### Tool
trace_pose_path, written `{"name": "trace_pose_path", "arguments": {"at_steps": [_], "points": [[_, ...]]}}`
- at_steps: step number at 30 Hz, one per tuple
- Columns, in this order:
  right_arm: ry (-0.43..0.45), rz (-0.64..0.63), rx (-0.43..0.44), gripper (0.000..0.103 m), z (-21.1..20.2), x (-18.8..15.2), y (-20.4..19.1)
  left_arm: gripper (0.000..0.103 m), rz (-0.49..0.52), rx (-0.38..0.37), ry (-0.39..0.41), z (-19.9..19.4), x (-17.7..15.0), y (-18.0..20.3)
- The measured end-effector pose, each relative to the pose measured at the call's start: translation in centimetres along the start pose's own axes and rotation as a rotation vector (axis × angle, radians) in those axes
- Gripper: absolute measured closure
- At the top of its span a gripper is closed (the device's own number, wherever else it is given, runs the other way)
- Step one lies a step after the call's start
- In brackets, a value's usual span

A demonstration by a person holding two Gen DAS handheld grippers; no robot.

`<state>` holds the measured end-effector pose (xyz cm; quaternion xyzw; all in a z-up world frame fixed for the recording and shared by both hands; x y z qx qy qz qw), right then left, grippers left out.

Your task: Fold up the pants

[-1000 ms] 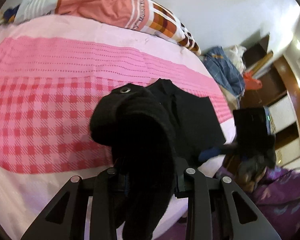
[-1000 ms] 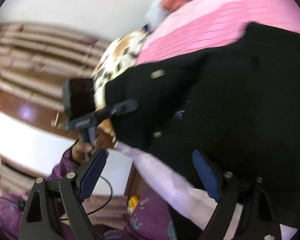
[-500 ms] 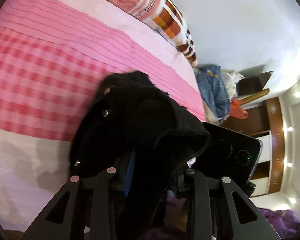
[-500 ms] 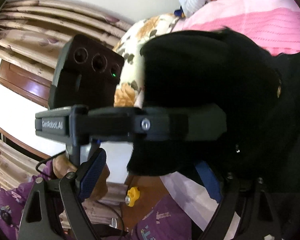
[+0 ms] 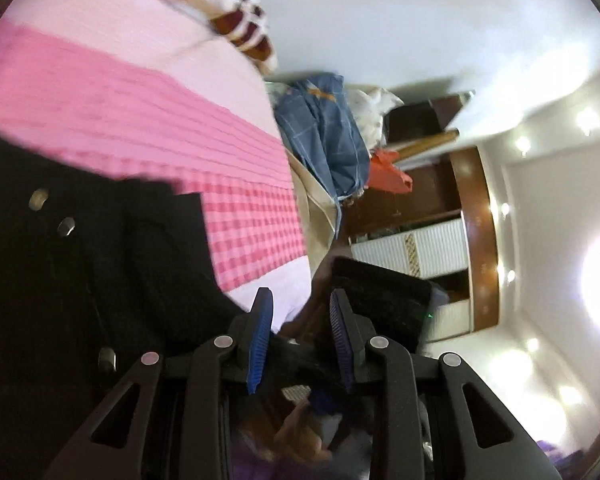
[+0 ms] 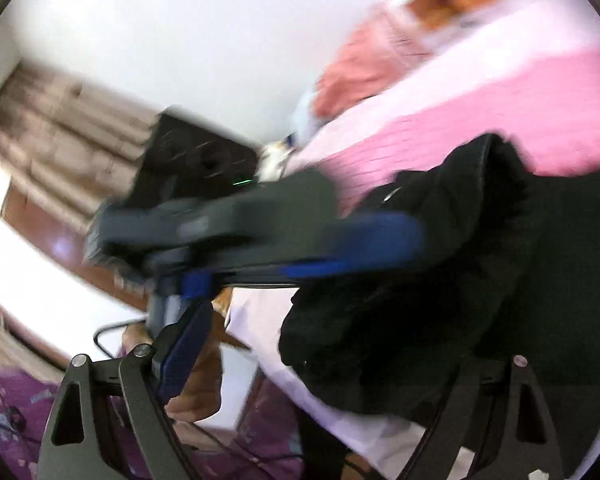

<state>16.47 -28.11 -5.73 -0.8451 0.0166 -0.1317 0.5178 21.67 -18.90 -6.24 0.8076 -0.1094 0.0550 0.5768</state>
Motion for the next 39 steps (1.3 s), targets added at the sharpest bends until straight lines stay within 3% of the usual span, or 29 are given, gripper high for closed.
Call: {"name": "trace_pose_path", "arguments": {"at_steps": [4, 6, 13, 15, 16, 17, 20, 23, 26, 30, 34, 39], "points": [[0.028, 0.135, 0.074, 0.016, -1.9, -1.2, 4.2, 0.060, 0.079, 0.093, 0.031, 0.5, 0.0, 0.2], [0.009, 0.156, 0.093, 0.016, -1.5, -1.3, 4.8, 0.045, 0.084, 0.183, 0.054, -0.7, -0.3, -0.8], [-0.030, 0.129, 0.051, 0.017, 0.2, -0.1, 4.3, 0.043, 0.009, 0.390, 0.156, -6.1, -2.8, -6.8], [-0.041, 0.096, -0.009, 0.040, 0.5, -0.1, 4.1, 0.042, -0.004, 0.435, 0.180, -7.2, -3.6, -7.7], [-0.060, 0.081, -0.060, 0.074, 0.9, 0.0, 4.1, 0.042, -0.011, 0.444, 0.188, -7.5, -4.0, -8.2], [-0.082, 0.085, -0.103, 0.083, 1.4, 0.1, 4.5, 0.042, -0.017, 0.451, 0.197, -7.8, -4.3, -8.5], [-0.061, 0.112, -0.120, 0.085, 1.0, 0.3, 4.4, 0.041, 0.008, 0.515, 0.200, -7.8, -4.7, -9.2], [-0.014, 0.080, -0.129, 0.086, -0.8, 0.6, 2.7, 0.041, 0.032, 0.525, 0.186, -7.2, -4.7, -8.4], [0.043, 0.069, -0.139, 0.086, -3.8, 0.5, 2.2, 0.034, 0.058, 0.539, 0.179, -6.9, -4.6, -7.6], [0.063, 0.116, -0.202, 0.087, -6.0, -0.4, 5.3, 0.028, 0.061, 0.523, 0.151, -5.5, -4.9, -8.1], [0.058, 0.201, -0.206, 0.088, -6.0, -2.1, 8.9, 0.028, 0.041, 0.531, 0.133, -4.3, -5.1, -9.0], [0.090, 0.164, -0.166, 0.088, -6.8, -1.6, 7.0, 0.028, 0.045, 0.547, 0.123, -4.4, -5.1, -8.6]]}}
Point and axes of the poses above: each gripper's, at about its wrist camera, not at the fingertips, and z roughly the way its jaws point, y to its right, x to its top, the point moved 4 cm from there along z, roughly the way its jaws point, and after that the axes turned 1 degree about -y, right-handed, at the moved point
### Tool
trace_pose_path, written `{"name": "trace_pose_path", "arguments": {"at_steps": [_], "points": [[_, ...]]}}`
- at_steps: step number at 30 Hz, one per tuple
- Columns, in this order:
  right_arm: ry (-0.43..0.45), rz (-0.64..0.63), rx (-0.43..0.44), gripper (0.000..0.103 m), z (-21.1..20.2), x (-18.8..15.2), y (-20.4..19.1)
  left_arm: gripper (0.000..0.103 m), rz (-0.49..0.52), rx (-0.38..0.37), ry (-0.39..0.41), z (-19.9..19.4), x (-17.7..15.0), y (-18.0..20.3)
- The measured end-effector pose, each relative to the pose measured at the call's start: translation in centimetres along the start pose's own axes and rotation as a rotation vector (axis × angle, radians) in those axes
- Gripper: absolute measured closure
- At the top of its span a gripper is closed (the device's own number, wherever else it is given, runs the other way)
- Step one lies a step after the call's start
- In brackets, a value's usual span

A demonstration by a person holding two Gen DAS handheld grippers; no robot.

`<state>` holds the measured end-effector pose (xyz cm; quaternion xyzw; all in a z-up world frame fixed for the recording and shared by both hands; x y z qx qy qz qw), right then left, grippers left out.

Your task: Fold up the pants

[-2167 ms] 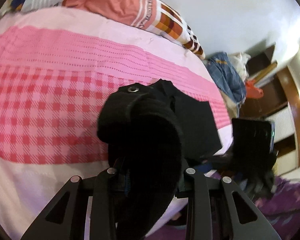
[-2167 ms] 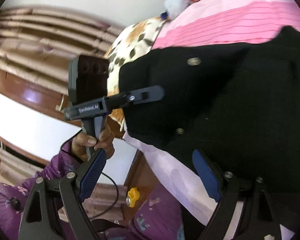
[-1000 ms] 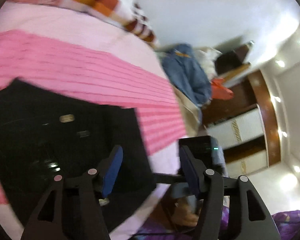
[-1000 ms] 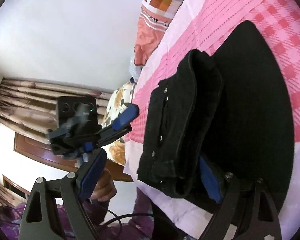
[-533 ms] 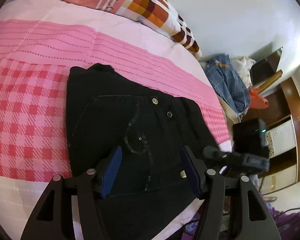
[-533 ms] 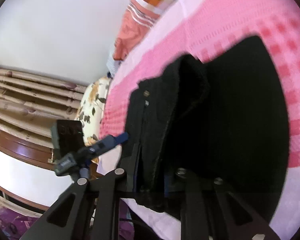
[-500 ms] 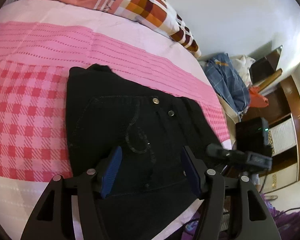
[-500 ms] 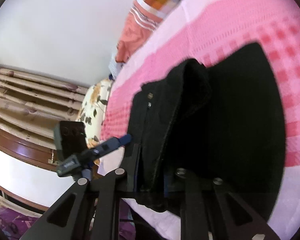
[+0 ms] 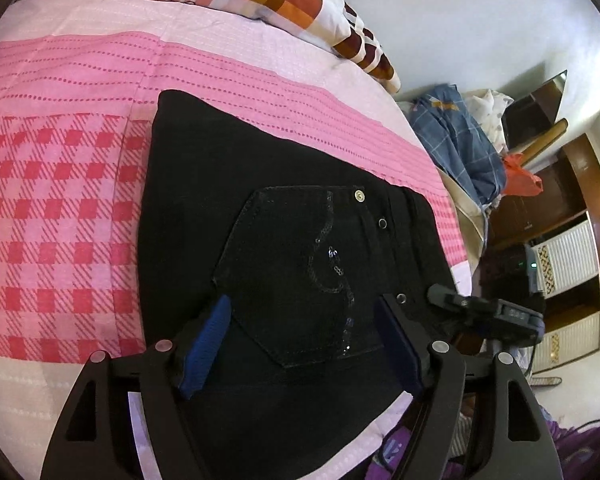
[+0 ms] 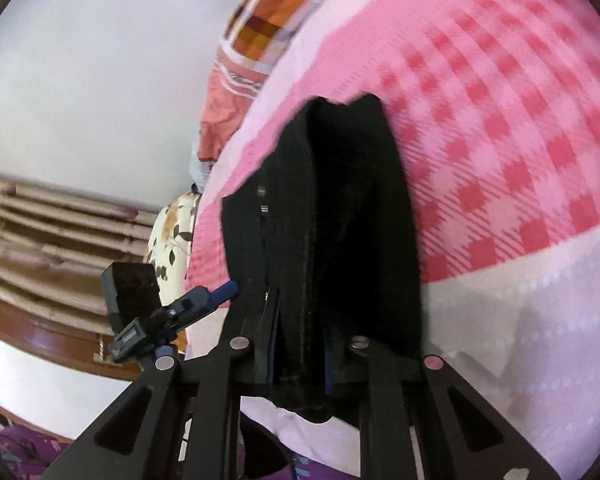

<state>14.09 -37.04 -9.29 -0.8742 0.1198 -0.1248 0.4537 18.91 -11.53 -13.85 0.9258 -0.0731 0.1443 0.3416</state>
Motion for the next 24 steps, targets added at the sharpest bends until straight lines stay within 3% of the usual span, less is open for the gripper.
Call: {"name": "trace_pose_path", "arguments": {"at_steps": [3, 8, 13, 18, 24], "points": [[0.016, -0.016, -0.002, 0.088, -0.6, 0.2, -0.3, 0.026, -0.001, 0.007, 0.018, -0.3, 0.4, 0.2], [-0.018, 0.066, -0.005, 0.088, 0.1, -0.7, 3.3, 0.026, -0.004, 0.012, 0.019, 0.0, 0.1, -0.4], [-0.017, 0.053, -0.008, 0.088, 0.0, -0.6, 2.8, 0.026, 0.051, 0.061, 0.028, 0.0, 0.0, 0.1], [-0.024, 0.103, 0.028, 0.082, -0.1, -0.4, 3.1, 0.026, 0.040, 0.096, 0.042, -0.8, 0.3, -1.0], [0.078, 0.016, -0.055, 0.078, -2.9, 0.8, 1.3, 0.026, -0.017, 0.106, 0.058, -2.7, 0.2, -3.4]]}}
Point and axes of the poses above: each gripper's, at about its wrist camera, not at the fingertips, and z roughly the way its jaws point, y to its right, x to its top, the point moved 4 cm from there along z, roughly the way its jaws point, and after that the axes turned 1 degree about -y, right-handed, at the moved point
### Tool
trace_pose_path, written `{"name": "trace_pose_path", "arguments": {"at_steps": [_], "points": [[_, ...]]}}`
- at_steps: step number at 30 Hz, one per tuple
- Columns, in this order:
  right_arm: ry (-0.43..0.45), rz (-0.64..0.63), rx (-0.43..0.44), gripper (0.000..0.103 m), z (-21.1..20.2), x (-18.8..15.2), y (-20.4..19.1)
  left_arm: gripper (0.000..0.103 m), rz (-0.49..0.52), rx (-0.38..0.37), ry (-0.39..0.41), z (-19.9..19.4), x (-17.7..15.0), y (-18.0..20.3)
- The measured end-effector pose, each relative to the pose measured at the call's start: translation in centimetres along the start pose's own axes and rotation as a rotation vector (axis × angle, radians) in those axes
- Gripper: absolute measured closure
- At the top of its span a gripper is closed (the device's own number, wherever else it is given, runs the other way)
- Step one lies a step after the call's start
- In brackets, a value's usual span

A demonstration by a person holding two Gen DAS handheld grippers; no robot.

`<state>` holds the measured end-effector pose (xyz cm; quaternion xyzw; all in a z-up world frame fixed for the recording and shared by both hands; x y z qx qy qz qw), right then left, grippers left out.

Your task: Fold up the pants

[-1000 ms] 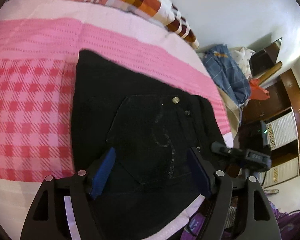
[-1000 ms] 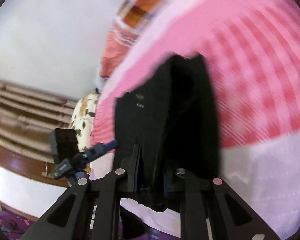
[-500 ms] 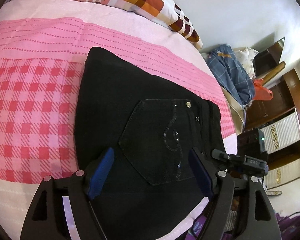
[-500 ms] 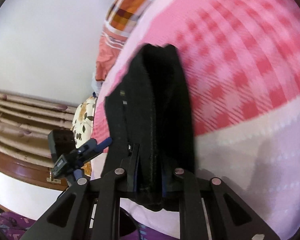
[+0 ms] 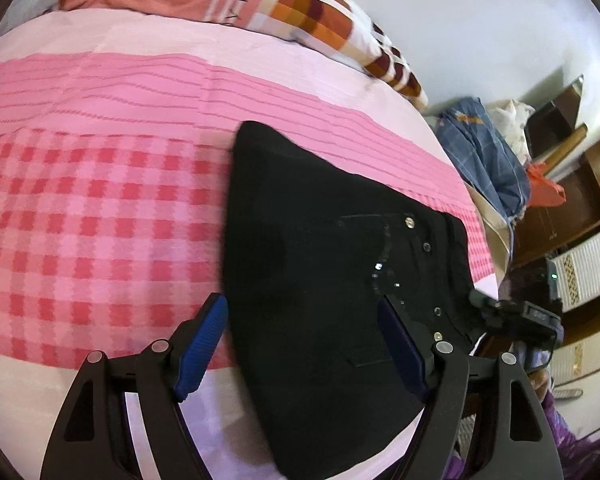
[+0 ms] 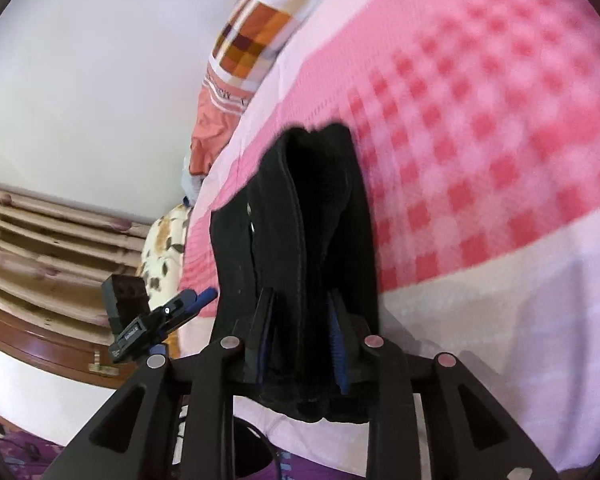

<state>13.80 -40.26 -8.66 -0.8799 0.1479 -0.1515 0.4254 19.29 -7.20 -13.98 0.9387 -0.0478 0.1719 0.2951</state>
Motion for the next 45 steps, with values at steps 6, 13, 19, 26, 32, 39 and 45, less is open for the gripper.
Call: {"name": "trace_pose_path", "arguments": {"at_steps": [6, 13, 19, 26, 32, 39, 45], "points": [[0.051, -0.126, 0.037, 0.075, -0.9, -0.2, -4.3, 0.026, -0.019, -0.003, -0.007, -0.3, -1.0, -1.0], [-0.103, -0.106, -0.077, 0.081, 3.5, -2.3, -1.2, 0.025, 0.059, 0.033, 0.012, 0.5, -3.6, -0.7], [-0.032, -0.002, -0.082, 0.066, 0.5, -0.7, 0.6, 0.025, 0.188, 0.142, 0.005, 0.7, -4.2, 0.8], [0.120, 0.028, -0.103, 0.060, -3.7, -0.4, 0.0, 0.025, 0.173, 0.171, 0.006, 1.0, -3.3, 0.8], [0.167, -0.100, -0.066, 0.051, -3.0, -0.9, -5.2, 0.025, 0.207, 0.287, 0.045, 0.4, -2.6, 0.9], [0.141, -0.342, -0.252, 0.049, 1.3, -3.0, -9.5, 0.017, 0.273, 0.422, 0.109, -0.3, -2.1, 1.4], [0.119, -0.317, -0.254, 0.043, 2.0, -3.6, -8.9, 0.009, 0.299, 0.547, 0.159, -0.6, -1.8, 1.6]]}}
Point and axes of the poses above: each gripper's, at about its wrist camera, not at the fingertips, and z roughly the way its jaws point, y to its right, x to its top, the point moved 4 cm from there along z, roughly the way its jaws point, and after that the axes turned 1 degree about -y, right-handed, at the moved point
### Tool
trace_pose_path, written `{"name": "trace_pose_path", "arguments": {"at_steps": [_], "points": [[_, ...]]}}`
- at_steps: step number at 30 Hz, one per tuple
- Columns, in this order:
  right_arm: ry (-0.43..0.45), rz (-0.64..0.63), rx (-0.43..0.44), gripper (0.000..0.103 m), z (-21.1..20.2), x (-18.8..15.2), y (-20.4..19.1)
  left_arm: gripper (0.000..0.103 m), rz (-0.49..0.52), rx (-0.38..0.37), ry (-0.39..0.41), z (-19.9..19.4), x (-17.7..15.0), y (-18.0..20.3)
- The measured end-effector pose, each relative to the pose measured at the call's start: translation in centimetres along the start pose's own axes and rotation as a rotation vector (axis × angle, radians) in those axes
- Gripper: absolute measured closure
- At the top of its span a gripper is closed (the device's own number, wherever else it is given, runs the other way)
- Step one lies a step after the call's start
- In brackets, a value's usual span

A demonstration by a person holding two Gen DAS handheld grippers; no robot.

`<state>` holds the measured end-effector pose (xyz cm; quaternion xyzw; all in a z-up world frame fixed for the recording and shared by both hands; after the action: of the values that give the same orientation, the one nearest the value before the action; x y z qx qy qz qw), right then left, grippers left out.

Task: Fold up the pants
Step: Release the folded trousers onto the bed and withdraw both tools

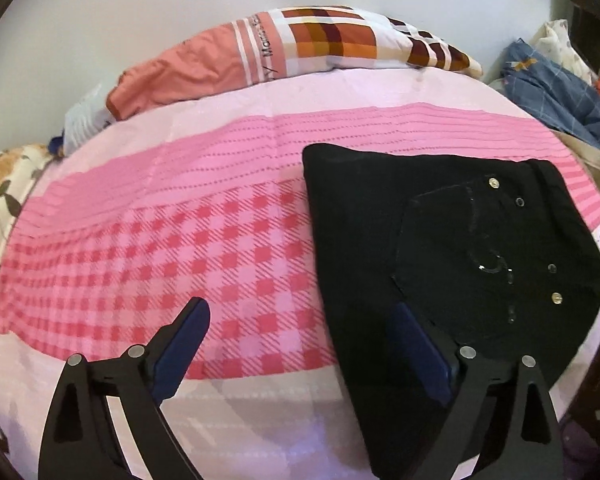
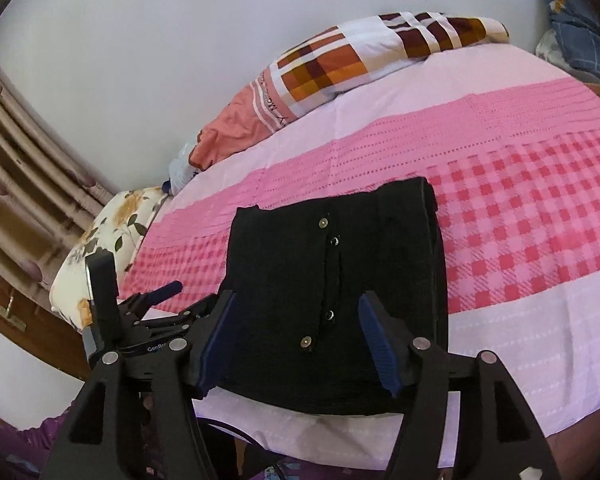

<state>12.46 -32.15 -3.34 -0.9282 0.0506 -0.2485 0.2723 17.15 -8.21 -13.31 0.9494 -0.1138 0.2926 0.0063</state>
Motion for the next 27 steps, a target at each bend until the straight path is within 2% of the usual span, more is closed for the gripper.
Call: {"name": "trace_pose_path", "arguments": {"at_steps": [3, 12, 17, 21, 24, 27], "points": [[0.003, 0.029, -0.011, 0.041, 0.1, 0.1, 0.5, 0.009, 0.008, 0.027, -0.008, 0.3, 0.0, 0.0], [0.014, 0.144, -0.057, 0.035, -0.3, 0.4, 4.4, 0.009, 0.015, 0.016, -0.031, 0.9, -0.4, 0.4], [0.000, 0.210, -0.061, 0.035, -0.1, 0.5, 6.5, 0.009, 0.017, 0.016, -0.032, 1.1, -0.3, 0.5], [-0.016, 0.225, -0.064, 0.034, 0.2, 0.4, 7.1, 0.009, 0.018, 0.018, -0.031, 1.1, -0.3, 0.5], [-0.032, 0.218, -0.071, 0.028, 0.6, 0.3, 7.2, 0.008, 0.021, 0.021, -0.030, 1.1, -0.3, 0.5], [-0.035, 0.219, -0.073, 0.028, 0.8, 0.3, 7.2, 0.008, 0.024, 0.022, -0.031, 1.3, -0.2, 0.4]]}}
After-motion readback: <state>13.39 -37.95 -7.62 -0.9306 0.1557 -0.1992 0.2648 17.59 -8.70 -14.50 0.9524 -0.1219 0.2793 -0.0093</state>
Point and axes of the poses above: each gripper's, at about its wrist camera, not at the fingertips, and z roughly the way its jaws point, y to its right, x to its top, the point moved 4 cm from there along z, roughly the way its jaws point, and after that the axes turned 1 degree about -y, right-handed, at the moved point
